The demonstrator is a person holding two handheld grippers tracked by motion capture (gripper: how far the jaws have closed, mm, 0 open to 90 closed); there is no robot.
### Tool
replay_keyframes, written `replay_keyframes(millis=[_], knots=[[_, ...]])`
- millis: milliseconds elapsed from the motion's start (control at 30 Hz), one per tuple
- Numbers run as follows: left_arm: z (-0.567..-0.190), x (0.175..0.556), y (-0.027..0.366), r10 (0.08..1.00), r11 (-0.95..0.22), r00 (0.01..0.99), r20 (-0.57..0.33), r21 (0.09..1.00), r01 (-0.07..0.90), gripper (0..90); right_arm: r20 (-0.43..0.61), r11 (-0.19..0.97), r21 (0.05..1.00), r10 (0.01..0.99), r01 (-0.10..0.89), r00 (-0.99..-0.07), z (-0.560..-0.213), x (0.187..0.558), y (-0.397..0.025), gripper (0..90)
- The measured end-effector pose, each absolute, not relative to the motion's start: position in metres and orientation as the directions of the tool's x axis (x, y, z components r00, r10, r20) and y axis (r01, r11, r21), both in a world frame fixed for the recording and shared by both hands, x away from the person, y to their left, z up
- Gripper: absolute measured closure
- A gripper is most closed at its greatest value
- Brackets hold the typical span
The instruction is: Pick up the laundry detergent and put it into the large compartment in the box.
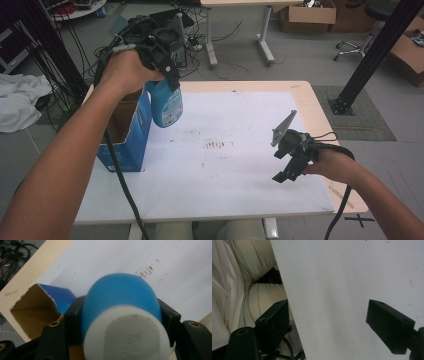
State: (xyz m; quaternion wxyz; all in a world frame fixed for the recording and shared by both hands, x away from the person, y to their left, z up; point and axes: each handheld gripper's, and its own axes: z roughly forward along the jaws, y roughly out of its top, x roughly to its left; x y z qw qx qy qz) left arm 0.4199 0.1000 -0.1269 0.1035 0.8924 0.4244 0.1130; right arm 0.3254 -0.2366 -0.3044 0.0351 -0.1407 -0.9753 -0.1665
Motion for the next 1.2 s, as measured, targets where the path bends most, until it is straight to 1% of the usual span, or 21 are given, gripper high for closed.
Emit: replay_keyframes(millis=[100,267,467,567,633,667,767,833,867,900,1200], knots=[[-0.117,0.418,0.101,0.802,-0.591,0.587,0.112,0.292,0.752,38.0,0.111,0.904,0.322,0.261,0.283,-0.959,-0.302,0.323,-0.239,18.9],[-0.101,0.416,0.108,0.853,-0.512,0.515,0.084,0.323,0.796,38.0,0.100,0.901,0.332,0.259,0.277,-0.961,-0.299,0.322,-0.241,19.0],[-0.085,0.413,0.117,0.907,-0.418,0.410,0.097,0.337,0.844,38.0,0.095,0.903,0.337,0.251,0.268,-0.963,-0.296,0.322,-0.239,18.9],[-0.079,0.412,0.127,0.934,-0.354,0.346,0.087,0.349,0.868,38.0,0.093,0.902,0.342,0.248,0.264,-0.964,-0.296,0.323,-0.238,18.8],[-0.078,0.412,0.140,0.953,-0.303,0.294,0.079,0.351,0.886,37.9,0.093,0.902,0.345,0.241,0.259,-0.966,-0.296,0.323,-0.238,18.8],[-0.078,0.412,0.140,0.953,-0.303,0.294,0.079,0.351,0.886,38.0,0.093,0.902,0.345,0.241,0.259,-0.966,-0.296,0.323,-0.238,18.8],[-0.079,0.411,0.154,0.965,-0.262,0.253,0.072,0.343,0.902,38.0,0.094,0.904,0.340,0.242,0.260,-0.966,-0.297,0.323,-0.238,18.8],[-0.080,0.409,0.170,0.976,-0.215,0.211,0.050,0.348,0.912,38.0,0.095,0.899,0.350,0.244,0.262,-0.965,-0.297,0.323,-0.238,18.7],[-0.080,0.409,0.170,0.976,-0.215,0.211,0.050,0.348,0.912,38.0,0.095,0.899,0.350,0.244,0.262,-0.965,-0.297,0.323,-0.238,18.7],[-0.081,0.409,0.178,0.982,-0.189,0.186,0.043,0.354,0.916,38.0,0.095,0.899,0.351,0.244,0.262,-0.965,-0.296,0.323,-0.239,18.7],[-0.083,0.402,0.210,0.995,-0.098,0.082,0.060,0.369,0.924,38.0,0.095,0.898,0.350,0.248,0.265,-0.964,-0.296,0.323,-0.238,18.7]])
